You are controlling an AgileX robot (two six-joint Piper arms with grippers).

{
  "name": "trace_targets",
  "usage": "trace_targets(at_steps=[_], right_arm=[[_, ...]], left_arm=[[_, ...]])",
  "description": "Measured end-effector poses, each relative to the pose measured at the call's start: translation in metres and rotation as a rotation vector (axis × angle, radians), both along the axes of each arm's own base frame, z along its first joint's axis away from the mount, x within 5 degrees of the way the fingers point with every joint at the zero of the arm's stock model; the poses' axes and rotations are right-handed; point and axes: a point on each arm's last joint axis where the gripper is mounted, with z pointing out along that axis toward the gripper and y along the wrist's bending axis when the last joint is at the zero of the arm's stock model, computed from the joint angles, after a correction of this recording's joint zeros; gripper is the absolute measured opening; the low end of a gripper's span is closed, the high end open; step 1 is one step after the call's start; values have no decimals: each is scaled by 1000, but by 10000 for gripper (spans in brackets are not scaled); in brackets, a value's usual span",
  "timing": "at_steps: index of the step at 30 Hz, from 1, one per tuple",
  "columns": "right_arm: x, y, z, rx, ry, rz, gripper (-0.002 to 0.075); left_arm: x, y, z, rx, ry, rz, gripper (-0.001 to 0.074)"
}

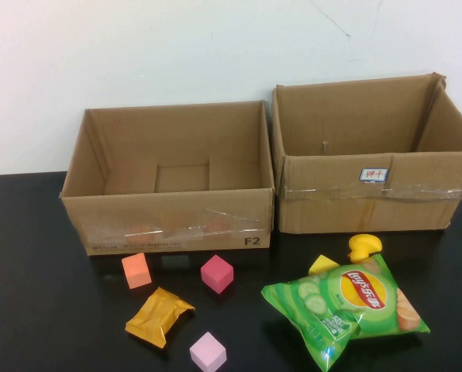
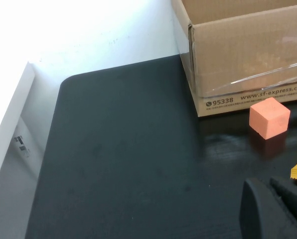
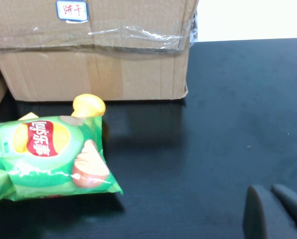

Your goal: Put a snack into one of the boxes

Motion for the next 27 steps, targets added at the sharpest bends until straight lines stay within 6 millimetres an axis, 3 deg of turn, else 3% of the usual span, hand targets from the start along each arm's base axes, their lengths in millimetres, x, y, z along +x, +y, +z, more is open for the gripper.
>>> trace_targets(at_steps=[17,27], right_arm=[[0,0,0,0,0,0,0],[0,0,0,0,0,0,0]], left_arm=[[0,0,0,-4,0,0,-1],[0,-3,-1,-139,14,10,-1]])
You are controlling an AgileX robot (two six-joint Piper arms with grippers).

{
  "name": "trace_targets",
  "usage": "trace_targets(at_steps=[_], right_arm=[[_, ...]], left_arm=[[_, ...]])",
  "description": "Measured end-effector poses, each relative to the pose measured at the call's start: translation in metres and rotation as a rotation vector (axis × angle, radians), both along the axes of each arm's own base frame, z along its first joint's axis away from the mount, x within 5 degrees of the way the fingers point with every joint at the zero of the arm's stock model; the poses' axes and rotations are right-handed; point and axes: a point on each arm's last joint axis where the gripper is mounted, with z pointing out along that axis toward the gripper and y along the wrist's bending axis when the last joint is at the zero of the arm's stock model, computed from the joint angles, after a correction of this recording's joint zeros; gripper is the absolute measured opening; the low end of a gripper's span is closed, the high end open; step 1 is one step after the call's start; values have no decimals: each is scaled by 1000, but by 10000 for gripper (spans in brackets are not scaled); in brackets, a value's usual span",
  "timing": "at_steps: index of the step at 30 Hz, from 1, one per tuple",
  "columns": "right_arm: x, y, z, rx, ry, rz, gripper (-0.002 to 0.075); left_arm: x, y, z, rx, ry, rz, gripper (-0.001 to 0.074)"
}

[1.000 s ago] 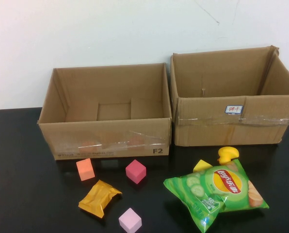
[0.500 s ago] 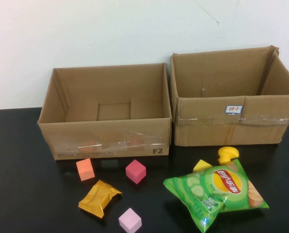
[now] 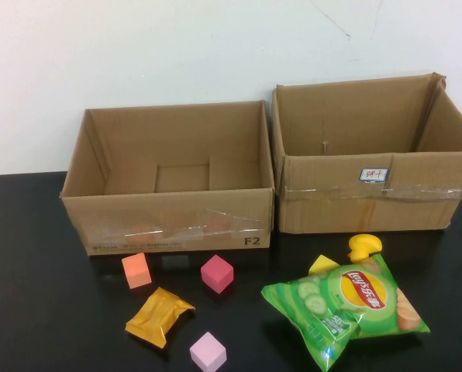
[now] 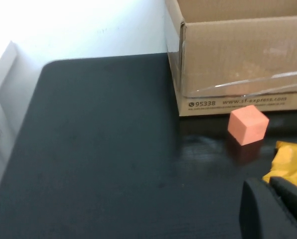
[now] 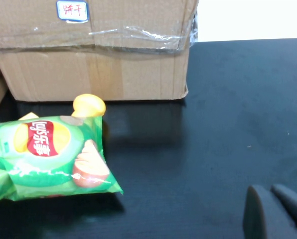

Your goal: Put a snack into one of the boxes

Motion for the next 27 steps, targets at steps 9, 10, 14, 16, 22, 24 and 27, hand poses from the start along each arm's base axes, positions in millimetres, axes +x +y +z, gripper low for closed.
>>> trace_targets(at_steps=[9,10,14,16,22,24,27], right_arm=[[0,0,0,0,0,0,0],[0,0,0,0,0,0,0],[0,0,0,0,0,0,0],[0,0,0,0,0,0,0],[0,0,0,0,0,0,0],[0,0,0,0,0,0,0],[0,0,0,0,0,0,0]], left_arm=[[0,0,1,-55,-10,12,-1],[0,0,1,-62,-10,13,-1],[0,0,1,-62,-10,13,-1],[0,0,1,-62,-10,13,-1],[0,0,1,-62,-10,13,-1],[0,0,1,-62,-10,13,-1],[0,0,1,-59,-10,13,-1]])
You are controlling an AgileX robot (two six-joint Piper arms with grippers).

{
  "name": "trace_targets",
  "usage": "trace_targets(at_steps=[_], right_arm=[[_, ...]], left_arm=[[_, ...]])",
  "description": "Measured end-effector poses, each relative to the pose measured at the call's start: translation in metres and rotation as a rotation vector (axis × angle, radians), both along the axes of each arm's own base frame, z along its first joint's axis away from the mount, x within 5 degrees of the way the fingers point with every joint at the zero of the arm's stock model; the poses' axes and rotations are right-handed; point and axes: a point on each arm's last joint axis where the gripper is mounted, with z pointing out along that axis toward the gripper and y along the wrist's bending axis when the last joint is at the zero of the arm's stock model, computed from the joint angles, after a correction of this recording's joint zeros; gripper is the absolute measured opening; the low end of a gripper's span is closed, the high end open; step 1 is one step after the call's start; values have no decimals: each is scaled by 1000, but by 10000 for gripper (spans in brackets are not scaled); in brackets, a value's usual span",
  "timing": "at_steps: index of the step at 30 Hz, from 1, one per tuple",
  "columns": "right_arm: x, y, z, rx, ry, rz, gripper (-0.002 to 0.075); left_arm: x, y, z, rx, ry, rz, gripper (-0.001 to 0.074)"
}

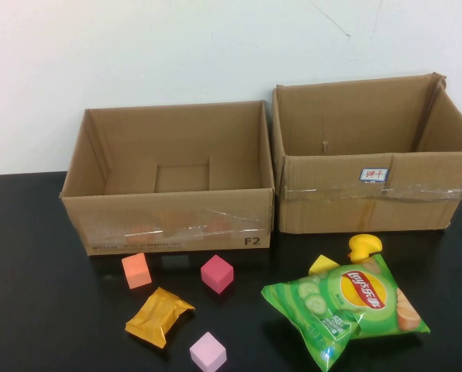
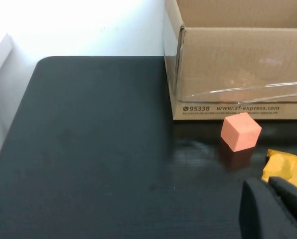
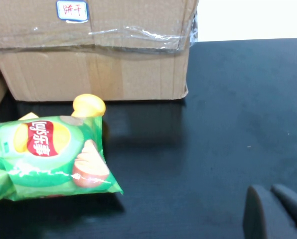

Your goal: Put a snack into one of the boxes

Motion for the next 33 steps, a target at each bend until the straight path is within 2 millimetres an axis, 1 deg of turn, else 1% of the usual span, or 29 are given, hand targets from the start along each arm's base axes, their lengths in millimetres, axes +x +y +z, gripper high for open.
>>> trace_targets(at_steps=[4,6,8,10,13,17,21,23,28,30,33], right_arm=[[1,0,1,0,-19,0,0],[2,0,5,2,-70,-2,0],[4,0,13,5,-160,-4,0],[5,0,25,32,-290,-11,0],[4,-2,48,91,-541,-23,0],[-7,-4,76,134,-880,-28,0],[-22,-5,95,147,-1146,-30,0],[-28,-6,100,151,-1233,-32,0],[-33,-7,103,174,-1293,-31,0],[-31,-8,106,201,-1256,-41,0],[-29,-9,123,223,-1147,-54,0]], left_arm=[[0,0,0,2,-4,0,-1],[0,0,1,2,-16,0,-1],[1,0,3,0,-48,2,-1],[3,0,7,-1,-101,4,-1],[4,1,20,-3,-241,9,-1],[3,2,38,-8,-450,18,-1],[0,2,51,-13,-589,25,-1],[-1,3,55,-16,-643,28,-1],[-5,3,64,-59,-750,31,-1],[-6,3,67,-131,-775,25,-1],[-4,2,67,-169,-700,16,-1]])
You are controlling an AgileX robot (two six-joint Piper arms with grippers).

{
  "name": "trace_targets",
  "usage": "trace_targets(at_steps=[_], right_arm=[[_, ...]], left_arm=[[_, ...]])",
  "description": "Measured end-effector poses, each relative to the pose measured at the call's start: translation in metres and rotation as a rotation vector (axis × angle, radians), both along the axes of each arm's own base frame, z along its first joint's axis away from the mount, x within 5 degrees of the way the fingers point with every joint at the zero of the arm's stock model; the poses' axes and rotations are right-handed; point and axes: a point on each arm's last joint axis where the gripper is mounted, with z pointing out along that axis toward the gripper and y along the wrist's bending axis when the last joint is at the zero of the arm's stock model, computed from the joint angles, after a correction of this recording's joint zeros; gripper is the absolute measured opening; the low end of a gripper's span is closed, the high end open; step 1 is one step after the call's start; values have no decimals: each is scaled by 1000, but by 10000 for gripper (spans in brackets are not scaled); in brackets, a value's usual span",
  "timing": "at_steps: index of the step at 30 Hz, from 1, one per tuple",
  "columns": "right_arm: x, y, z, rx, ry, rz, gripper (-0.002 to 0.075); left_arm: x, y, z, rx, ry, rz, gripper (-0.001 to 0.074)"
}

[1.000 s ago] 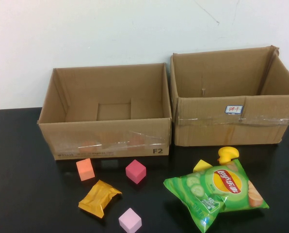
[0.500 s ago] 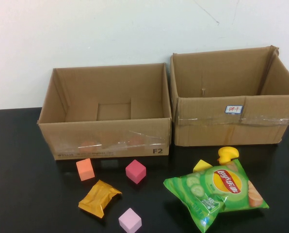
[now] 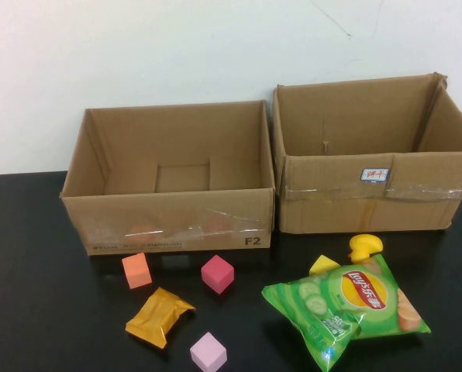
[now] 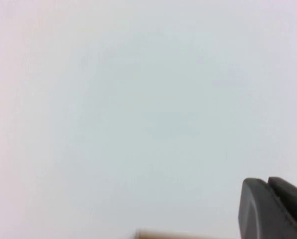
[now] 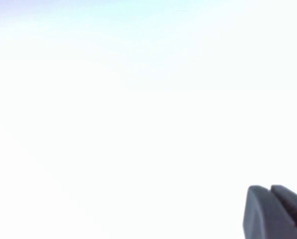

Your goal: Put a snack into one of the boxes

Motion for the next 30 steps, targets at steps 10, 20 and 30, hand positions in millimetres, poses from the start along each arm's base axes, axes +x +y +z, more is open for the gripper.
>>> trace_targets(at_steps=[10,20,30], right_arm=[[13,11,60,-190,562,35,0],[80,18,30,-193,1237,181,0],[129,19,-7,-170,1530,220,0]], left_arm=[[-16,3,72,151,377,67,-1],[26,0,61,129,779,4,-1],[75,-16,10,148,1183,-192,-1]])
